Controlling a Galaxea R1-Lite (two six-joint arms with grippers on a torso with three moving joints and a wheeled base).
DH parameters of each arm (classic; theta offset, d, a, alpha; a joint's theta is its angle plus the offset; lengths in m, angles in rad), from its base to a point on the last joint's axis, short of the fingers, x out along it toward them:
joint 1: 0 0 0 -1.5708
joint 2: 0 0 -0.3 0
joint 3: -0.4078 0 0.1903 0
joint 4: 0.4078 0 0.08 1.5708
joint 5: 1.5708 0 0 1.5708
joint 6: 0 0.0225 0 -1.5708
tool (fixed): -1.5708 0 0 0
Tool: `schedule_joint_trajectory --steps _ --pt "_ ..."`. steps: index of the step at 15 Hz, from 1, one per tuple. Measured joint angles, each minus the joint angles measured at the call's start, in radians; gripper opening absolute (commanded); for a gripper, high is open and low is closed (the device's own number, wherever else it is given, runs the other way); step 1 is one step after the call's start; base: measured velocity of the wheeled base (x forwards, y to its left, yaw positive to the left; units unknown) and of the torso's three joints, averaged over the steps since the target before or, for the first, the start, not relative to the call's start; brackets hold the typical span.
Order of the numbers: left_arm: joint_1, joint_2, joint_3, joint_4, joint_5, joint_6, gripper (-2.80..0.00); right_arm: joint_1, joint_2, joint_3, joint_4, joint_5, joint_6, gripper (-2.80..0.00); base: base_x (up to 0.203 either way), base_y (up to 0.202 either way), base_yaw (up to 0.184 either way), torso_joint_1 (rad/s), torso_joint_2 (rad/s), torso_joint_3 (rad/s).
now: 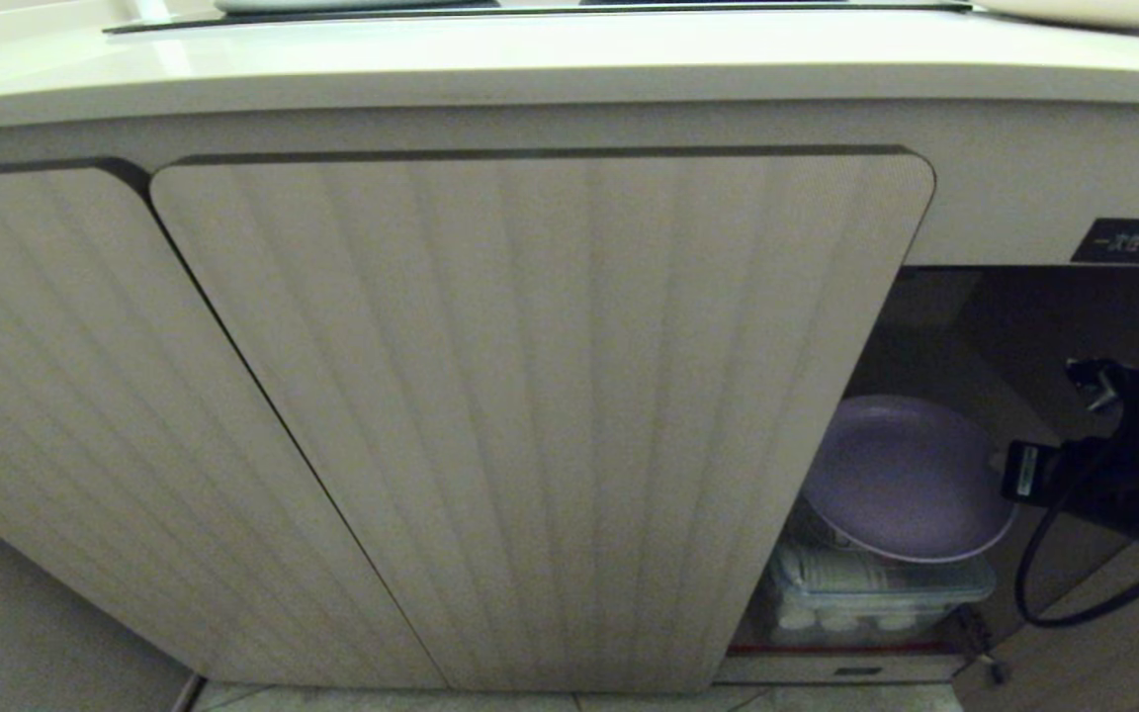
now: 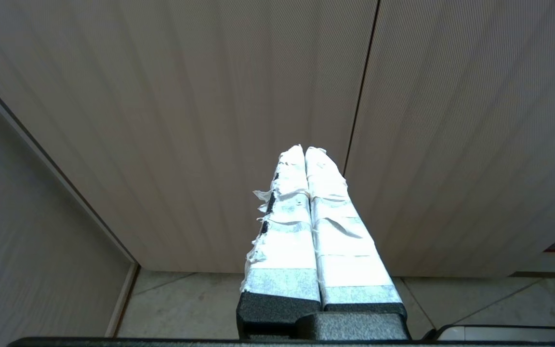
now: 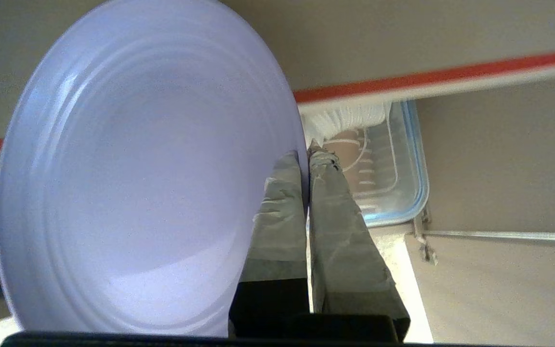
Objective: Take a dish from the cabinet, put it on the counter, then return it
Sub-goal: Take the plate from the cabinet, then place it on the table
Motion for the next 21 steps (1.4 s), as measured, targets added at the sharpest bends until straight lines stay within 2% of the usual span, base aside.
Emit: schedule_joint_trajectory --steps 6,14,21 --pt "0.0 0.0 0.0 0.0 -0.001 0.0 -2.8 -0.001 -0.083 0.101 -0.001 0.002 0.038 -2.8 0.0 0.0 0.0 0.0 0.0 0.0" --pt "0.0 0.0 0.0 0.0 -0.001 0.0 -2.8 -0.005 -0.182 0.206 0.0 0.002 0.041 -2.8 0.0 0.0 0.0 0.0 0.0 0.0" --pt "0.0 0.0 0.0 0.0 0.0 0.0 -2.8 -0.046 -0.228 0.266 0.011 0.0 0.038 -2.8 0.0 0.0 0.0 0.0 0.0 0.0"
